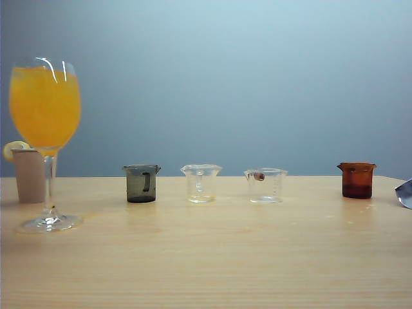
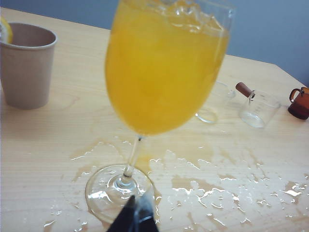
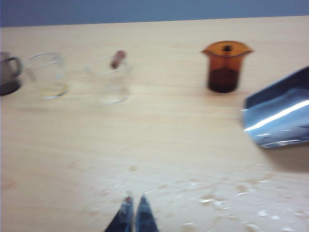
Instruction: Pick up the third measuring cup from the left, pour the pineapple juice inside into the goblet, and finally put the measuring cup back in its original place.
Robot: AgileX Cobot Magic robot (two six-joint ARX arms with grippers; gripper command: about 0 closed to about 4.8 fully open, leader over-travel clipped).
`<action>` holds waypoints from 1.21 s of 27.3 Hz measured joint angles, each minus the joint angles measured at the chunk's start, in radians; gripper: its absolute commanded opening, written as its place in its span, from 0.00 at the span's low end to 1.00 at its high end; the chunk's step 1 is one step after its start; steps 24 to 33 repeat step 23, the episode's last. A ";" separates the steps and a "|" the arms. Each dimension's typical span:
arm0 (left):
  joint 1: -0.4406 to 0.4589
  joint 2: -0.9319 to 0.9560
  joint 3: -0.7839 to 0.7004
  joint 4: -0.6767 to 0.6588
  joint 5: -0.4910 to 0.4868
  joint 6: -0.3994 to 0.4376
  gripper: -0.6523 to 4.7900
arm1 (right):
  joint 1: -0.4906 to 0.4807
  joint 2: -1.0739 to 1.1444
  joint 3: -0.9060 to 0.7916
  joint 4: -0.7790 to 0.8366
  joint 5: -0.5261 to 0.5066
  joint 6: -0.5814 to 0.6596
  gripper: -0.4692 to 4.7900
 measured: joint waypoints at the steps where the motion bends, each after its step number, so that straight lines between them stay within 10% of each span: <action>1: 0.008 -0.009 0.000 -0.005 0.003 0.000 0.12 | -0.045 -0.017 0.000 0.007 0.000 0.000 0.12; 7: 0.280 -0.018 0.000 -0.012 0.023 0.000 0.12 | -0.286 -0.052 0.000 0.011 0.003 0.000 0.12; 12: 0.379 -0.018 0.000 -0.012 0.022 0.000 0.12 | -0.301 -0.051 0.000 -0.050 0.003 0.000 0.12; 33: 0.406 -0.018 0.000 -0.012 0.021 -0.001 0.12 | -0.294 -0.051 0.000 -0.050 0.003 0.000 0.12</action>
